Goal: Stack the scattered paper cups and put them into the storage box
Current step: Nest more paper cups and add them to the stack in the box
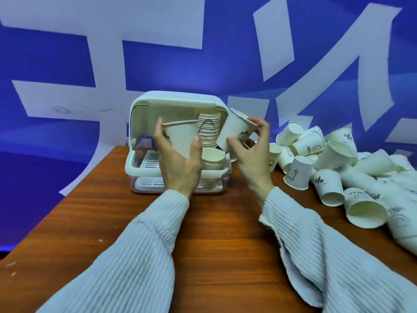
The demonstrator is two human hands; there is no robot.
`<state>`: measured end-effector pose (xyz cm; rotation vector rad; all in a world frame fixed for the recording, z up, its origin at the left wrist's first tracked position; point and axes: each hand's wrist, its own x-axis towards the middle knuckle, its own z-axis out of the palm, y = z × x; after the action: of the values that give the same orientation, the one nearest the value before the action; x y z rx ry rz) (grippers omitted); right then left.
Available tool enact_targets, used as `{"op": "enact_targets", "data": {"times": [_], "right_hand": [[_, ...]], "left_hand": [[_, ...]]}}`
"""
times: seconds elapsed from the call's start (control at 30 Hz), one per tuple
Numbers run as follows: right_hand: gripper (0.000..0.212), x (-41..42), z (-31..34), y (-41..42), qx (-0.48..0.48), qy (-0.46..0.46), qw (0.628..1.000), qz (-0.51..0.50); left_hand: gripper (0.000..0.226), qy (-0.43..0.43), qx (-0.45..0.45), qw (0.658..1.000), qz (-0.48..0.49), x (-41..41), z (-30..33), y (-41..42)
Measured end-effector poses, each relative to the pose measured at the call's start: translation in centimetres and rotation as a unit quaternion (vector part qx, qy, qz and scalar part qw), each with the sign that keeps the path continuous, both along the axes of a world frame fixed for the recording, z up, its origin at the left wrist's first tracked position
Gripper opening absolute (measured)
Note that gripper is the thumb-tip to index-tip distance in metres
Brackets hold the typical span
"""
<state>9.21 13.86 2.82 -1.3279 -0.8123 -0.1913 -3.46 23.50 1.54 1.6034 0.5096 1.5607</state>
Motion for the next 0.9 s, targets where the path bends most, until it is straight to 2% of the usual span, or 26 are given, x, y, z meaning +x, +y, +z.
{"op": "enact_targets", "data": {"times": [0.2, 0.4, 0.47, 0.63, 0.67, 0.77, 0.8, 0.9], "right_hand": [[0.052, -0.7, -0.9, 1.9, -0.129, -0.133, 0.983, -0.012], [0.041, -0.7, -4.3, 1.9, -0.270, -0.158, 0.949, -0.030], [0.046, -0.6, -4.8, 2.0, -0.281, -0.172, 0.944, -0.032], [0.040, -0.7, -5.0, 1.9, -0.281, -0.155, 0.946, -0.033], [0.044, -0.7, -5.2, 1.9, -0.278, -0.139, 0.950, -0.029], [0.088, -1.1, -5.2, 1.9, -0.265, -0.087, 0.960, -0.001], [0.096, -1.0, -5.2, 1.9, -0.268, -0.080, 0.960, 0.001], [0.088, -0.6, -5.3, 1.9, -0.288, -0.089, 0.954, -0.004]], "left_hand": [[0.076, -0.031, -0.034, 0.999, 0.021, -0.3, 0.1, 0.5], [0.073, -0.008, -0.035, 0.999, -0.001, 0.2, -0.6, 0.3], [0.070, -0.005, -0.030, 1.000, 0.005, 0.3, -0.8, 0.3], [0.065, -0.019, -0.036, 0.999, -0.008, 0.1, 0.4, 0.4], [0.065, -0.028, -0.041, 0.999, -0.013, 0.0, 0.9, 0.3], [0.063, -0.053, -0.037, 0.998, -0.024, 0.0, 2.4, -0.1], [0.064, -0.051, -0.028, 0.998, -0.030, 0.1, 2.7, -0.2], [0.070, 0.004, -0.002, 0.998, -0.062, 0.9, 2.4, -0.2]]}}
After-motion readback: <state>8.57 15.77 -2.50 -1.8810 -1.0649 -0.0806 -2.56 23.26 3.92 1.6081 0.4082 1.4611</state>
